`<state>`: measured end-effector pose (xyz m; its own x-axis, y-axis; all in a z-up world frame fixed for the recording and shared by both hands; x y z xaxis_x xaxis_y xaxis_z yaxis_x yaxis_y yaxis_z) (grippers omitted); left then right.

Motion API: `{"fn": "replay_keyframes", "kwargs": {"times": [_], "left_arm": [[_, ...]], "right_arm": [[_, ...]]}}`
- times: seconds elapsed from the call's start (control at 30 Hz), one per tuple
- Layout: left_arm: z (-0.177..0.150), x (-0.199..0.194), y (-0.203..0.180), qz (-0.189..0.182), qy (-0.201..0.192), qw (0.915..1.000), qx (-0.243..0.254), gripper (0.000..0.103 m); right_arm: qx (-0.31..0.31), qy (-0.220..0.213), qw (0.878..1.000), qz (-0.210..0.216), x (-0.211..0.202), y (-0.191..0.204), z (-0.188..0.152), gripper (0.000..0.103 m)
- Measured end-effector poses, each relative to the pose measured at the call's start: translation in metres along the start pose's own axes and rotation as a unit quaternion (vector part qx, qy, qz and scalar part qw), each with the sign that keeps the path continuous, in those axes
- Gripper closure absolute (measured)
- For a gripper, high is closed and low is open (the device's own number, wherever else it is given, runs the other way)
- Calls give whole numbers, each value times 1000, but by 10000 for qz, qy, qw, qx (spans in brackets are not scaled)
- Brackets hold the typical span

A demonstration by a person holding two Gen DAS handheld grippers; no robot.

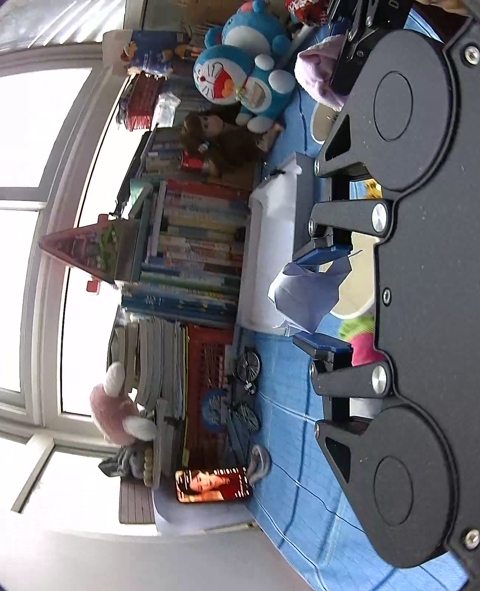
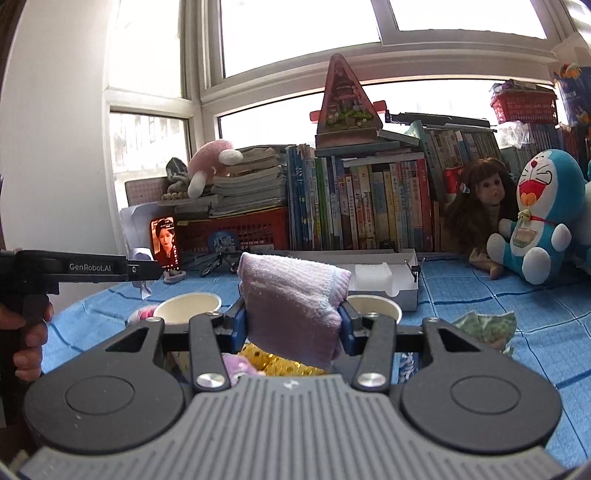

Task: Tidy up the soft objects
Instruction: 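Lift and carry the paper with the left tool while the right tool carries the pink cloth to the tray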

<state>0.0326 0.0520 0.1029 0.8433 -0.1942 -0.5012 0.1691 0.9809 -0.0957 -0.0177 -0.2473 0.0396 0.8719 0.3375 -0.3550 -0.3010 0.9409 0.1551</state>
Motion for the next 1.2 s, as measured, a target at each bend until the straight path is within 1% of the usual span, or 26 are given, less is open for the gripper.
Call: {"fn": "replay_keyframes", "kwargs": {"times": [0.13,0.33,0.53,0.77,0.9,1.0,1.2], "left_arm": [[18,7,-2,-189,74,9998,26,65],[42,24,-3,-521,341,9980,-48,65],[64,42,-6,-483,516,9975,56,65],[93,69,-9,-640,866,9941,-109,65],[108,90,-18,-580,1078,9924,-132,65],[117,111,-27,-623,1231,9902,-205,65],[133,145,-35,-524,1413,9884,-182,65]], "right_arm": [[124,75,9999,-12,5,-10,17,51],[295,158,9994,-13,13,-24,39,51],[395,274,9988,80,26,-33,62,51],[400,431,9982,111,48,-35,85,51],[455,500,9976,149,63,-37,99,51],[510,563,9970,150,77,-39,110,51],[514,837,9951,66,106,-39,129,51]]}}
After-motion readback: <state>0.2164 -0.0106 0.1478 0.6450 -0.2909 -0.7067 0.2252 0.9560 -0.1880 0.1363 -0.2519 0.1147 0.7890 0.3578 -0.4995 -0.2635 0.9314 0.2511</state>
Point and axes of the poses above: each gripper's, at about its wrist camera, not at the fingertips, and x roughly the way its jaws point, y to its left, z to its top, the point moved 1 cm from there along x, roughly the way its jaws point, and after that the axes turned 10 degrees about y, right-handed, at the moved point
